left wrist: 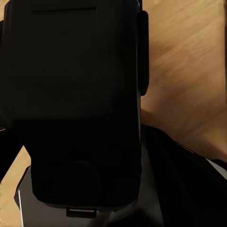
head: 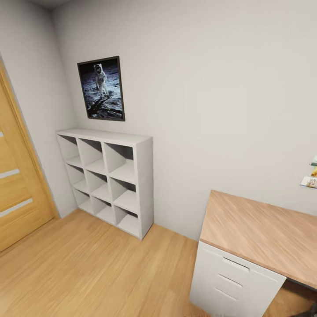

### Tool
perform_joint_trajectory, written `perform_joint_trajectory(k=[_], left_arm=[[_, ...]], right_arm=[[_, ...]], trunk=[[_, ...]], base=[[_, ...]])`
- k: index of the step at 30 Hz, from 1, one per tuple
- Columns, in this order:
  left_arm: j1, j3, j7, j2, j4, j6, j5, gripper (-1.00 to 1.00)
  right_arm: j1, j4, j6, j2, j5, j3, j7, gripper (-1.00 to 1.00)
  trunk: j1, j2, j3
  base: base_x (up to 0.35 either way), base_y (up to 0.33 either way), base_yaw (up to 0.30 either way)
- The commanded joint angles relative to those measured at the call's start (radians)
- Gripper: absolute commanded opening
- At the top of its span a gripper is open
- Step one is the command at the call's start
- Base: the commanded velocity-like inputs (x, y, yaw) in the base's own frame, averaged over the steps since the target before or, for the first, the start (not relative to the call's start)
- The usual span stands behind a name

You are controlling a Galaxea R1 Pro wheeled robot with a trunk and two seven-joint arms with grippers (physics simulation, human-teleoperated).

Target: Attach the digital camera to the camera tripod in the bedroom.

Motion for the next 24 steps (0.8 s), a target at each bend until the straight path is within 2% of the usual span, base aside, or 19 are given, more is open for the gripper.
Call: perform_joint_trajectory(k=[1, 24], left_arm=[[-0.001, -0.009, 0.002, 0.0, 0.0, -0.003, 0.006, -1.0], [0.0, -0.006, 0.004, 0.006, -0.003, -0.001, 0.005, -1.0]], right_arm=[[-0.002, 0.003, -0.006, 0.0, 0.0, 0.004, 0.002, 1.0], [-0.002, 0.003, -0.005, 0.001, 0.0, 0.004, -0.002, 1.0]], trunk=[[0.0, -0.002, -0.002], [0.0, -0.002, -0.002]], base=[[0.0, 0.0, -0.293], [0.0, 0.0, -0.296]])
